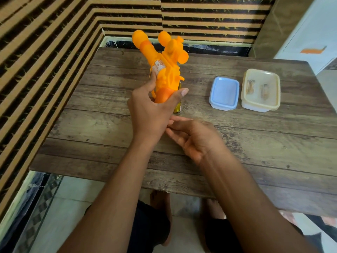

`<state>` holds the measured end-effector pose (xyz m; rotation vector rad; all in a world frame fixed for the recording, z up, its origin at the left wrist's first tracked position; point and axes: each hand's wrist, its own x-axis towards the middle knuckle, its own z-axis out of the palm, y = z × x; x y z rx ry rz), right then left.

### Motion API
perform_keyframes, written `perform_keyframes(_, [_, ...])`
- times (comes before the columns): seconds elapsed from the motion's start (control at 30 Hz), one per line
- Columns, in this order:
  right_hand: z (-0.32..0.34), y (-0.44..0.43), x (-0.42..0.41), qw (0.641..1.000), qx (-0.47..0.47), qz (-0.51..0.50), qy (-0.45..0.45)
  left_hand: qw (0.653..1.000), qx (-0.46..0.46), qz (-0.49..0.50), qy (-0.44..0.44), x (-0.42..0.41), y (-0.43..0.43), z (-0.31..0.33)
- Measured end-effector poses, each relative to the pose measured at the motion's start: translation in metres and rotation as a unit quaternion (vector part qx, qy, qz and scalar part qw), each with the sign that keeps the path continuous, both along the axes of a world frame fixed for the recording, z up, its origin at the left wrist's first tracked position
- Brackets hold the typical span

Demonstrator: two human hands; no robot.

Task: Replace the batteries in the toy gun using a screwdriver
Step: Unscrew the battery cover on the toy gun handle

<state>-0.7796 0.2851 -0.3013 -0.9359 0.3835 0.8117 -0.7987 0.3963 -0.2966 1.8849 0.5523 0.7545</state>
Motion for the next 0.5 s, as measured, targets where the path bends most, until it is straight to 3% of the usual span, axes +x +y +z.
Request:
perform_keyframes(0.1, [0.003,-0.004,0.001,0.997,-0.053,0.003,-0.064,1.000,-0.020,-0.001,-0.010,0.000,-0.002,0.001])
perform_keyframes(0.2, [0.005,-0.014,0.006,0.964,-0.161,0.025,-0.210,0.999,-0.040,-0.005,-0.033,-0.002,-0.005,0.003])
perform_keyframes(0.33, [-0.001,-0.031,0.017,0.828,-0.367,0.114,-0.408,0.996,-0.065,-0.001,-0.063,-0.002,-0.004,0.005])
perform_keyframes(0.5, [-0.008,-0.049,0.030,0.705,-0.499,0.218,-0.454,0.988,-0.123,-0.005,-0.096,-0.004,-0.007,0.008])
